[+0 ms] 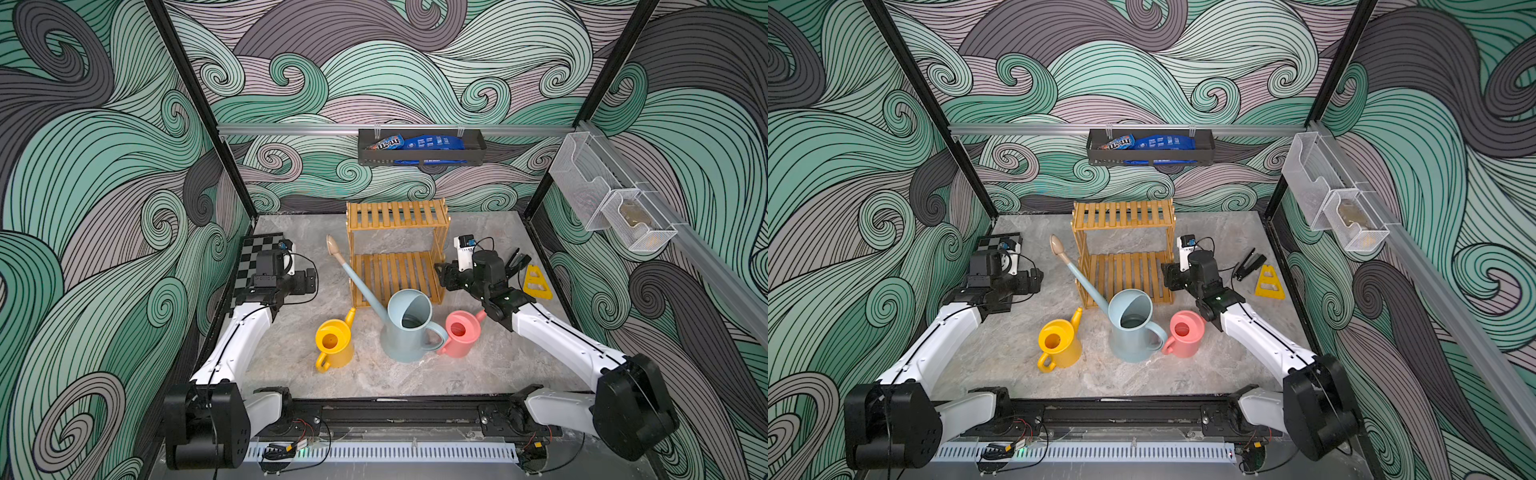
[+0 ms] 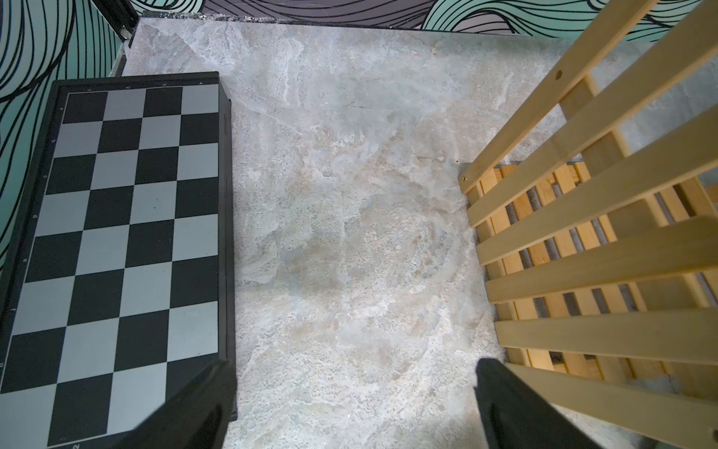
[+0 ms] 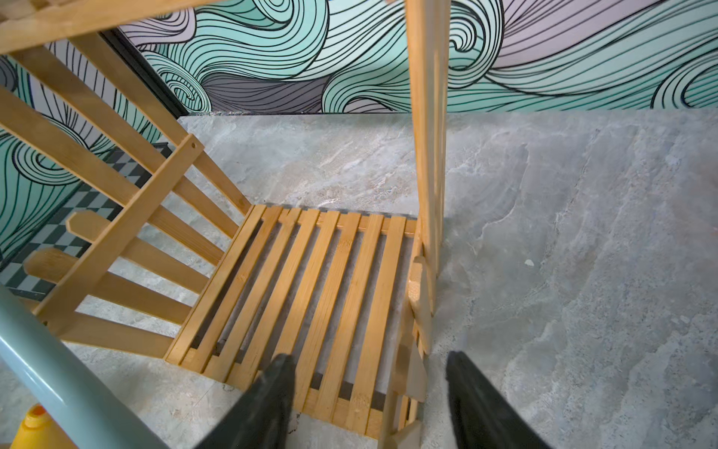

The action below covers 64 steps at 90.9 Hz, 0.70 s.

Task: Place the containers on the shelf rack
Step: Move the shelf to the center of the board.

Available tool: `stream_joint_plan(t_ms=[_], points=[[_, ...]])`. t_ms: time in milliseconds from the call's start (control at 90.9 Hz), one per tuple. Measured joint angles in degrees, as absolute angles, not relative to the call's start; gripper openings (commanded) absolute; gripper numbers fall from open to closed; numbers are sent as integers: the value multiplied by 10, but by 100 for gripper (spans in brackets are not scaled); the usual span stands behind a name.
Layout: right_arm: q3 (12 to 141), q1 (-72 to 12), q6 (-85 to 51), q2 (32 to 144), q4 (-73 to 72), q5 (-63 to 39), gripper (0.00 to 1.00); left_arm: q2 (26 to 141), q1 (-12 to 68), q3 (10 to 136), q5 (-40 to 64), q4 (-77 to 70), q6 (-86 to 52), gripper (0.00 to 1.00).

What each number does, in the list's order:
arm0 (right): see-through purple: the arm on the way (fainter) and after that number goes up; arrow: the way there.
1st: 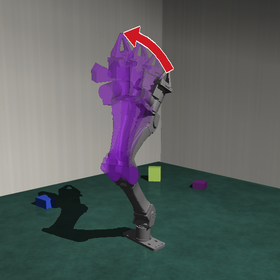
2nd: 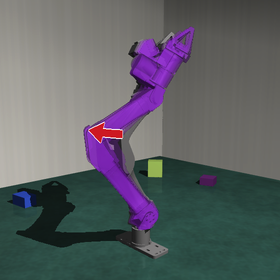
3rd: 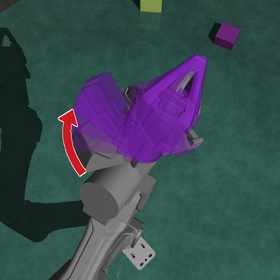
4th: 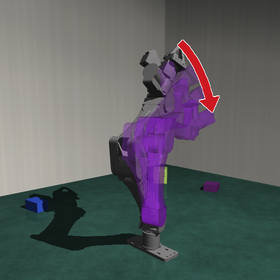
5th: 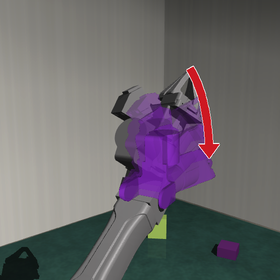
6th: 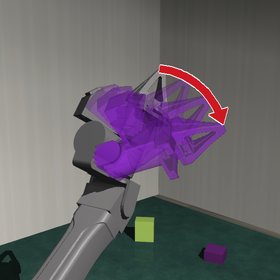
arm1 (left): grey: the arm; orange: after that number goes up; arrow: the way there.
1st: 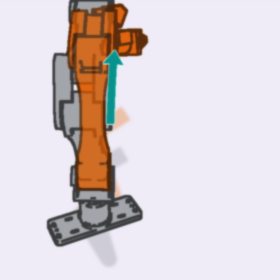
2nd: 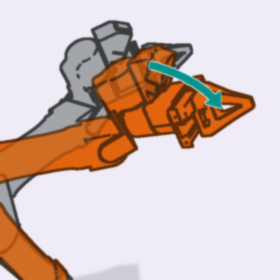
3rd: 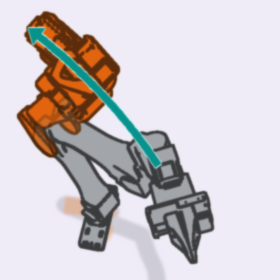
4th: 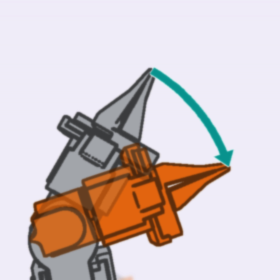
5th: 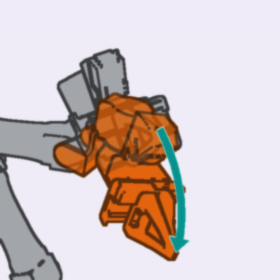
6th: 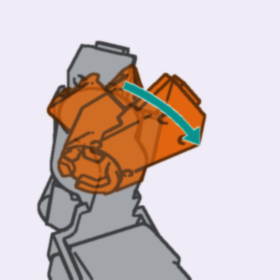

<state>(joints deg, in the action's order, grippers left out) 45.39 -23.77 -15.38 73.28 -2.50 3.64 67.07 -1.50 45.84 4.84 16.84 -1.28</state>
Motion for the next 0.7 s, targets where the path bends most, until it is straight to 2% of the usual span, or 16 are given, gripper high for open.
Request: stream_joint_plan(t_ms=[66, 176, 528, 704], points=[[466, -238, -165, 743, -19, 41, 45, 671, -15, 459, 49, 168, -15, 99], [484, -238, -184, 763, -6, 49, 41, 671, -15, 459, 50, 168, -17, 99], [536, -266, -199, 827, 37, 113, 40, 670, -15, 459, 50, 168, -20, 99], [558, -271, -203, 851, 63, 144, 33, 670, -15, 459, 50, 168, -20, 99]])
